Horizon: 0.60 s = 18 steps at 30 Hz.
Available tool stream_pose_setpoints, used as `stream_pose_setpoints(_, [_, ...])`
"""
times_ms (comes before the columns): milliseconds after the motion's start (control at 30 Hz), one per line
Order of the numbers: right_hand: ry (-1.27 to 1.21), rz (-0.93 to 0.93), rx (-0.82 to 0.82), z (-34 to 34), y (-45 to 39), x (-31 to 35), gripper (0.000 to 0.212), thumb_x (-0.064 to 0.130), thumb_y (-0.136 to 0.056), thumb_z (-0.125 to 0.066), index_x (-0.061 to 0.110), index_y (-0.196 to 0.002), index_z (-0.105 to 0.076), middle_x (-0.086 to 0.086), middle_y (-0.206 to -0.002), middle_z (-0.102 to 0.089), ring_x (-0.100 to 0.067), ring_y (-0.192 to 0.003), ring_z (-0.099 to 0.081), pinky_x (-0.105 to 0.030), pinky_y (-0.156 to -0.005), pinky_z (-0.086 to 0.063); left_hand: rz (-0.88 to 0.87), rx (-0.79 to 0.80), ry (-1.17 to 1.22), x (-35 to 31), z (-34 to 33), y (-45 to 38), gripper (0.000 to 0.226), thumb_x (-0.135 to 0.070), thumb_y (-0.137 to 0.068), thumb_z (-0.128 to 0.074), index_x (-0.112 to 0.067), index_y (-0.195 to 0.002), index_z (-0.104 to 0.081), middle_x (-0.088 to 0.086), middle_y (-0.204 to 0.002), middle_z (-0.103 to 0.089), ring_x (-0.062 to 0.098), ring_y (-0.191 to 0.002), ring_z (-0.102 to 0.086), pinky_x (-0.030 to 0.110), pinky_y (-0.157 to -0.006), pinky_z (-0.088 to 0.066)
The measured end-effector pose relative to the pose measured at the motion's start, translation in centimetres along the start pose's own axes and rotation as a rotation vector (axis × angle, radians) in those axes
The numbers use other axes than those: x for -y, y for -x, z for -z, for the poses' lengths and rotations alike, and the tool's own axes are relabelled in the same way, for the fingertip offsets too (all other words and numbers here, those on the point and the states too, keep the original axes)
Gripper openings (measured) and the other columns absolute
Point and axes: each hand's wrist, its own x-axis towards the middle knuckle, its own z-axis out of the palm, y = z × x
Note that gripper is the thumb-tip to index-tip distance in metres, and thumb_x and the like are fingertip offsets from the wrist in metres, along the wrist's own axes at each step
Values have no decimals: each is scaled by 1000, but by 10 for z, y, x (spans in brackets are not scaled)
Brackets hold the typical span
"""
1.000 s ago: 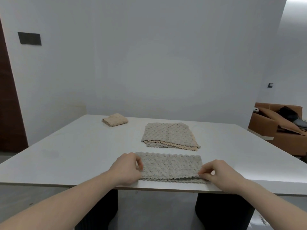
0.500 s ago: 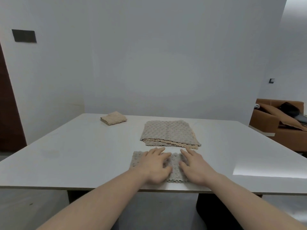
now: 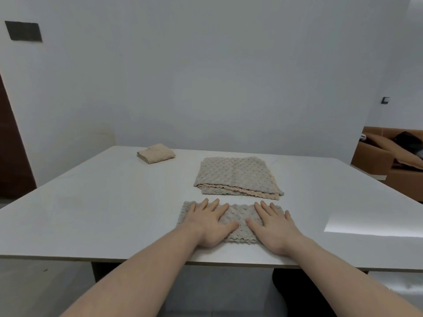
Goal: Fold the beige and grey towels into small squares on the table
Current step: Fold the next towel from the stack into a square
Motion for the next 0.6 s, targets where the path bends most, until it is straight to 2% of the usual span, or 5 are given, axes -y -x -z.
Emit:
stream_pose_setpoints(367, [-15,15,2,1,-4,-8,83,76,-93,-17,31,-162,-3,8,-170,3,-16,-156,8,-50,-125,8,112,-16,46,45,3,1,84,-82,-93,-17,-39,-164,-5,-11,-172,4,19,-159,8,51,-127,7])
stream_pose_setpoints(600, [-44,-28,15,5,3,-18,90,81,-90,-20,30,-162,-2,9,-170,3,-15,-156,7,-52,-125,6,148,-30,35,68,2,15,86,-84,-91,-12,-39,-163,-1,-12,-171,7,13,-158,9,53,-126,10])
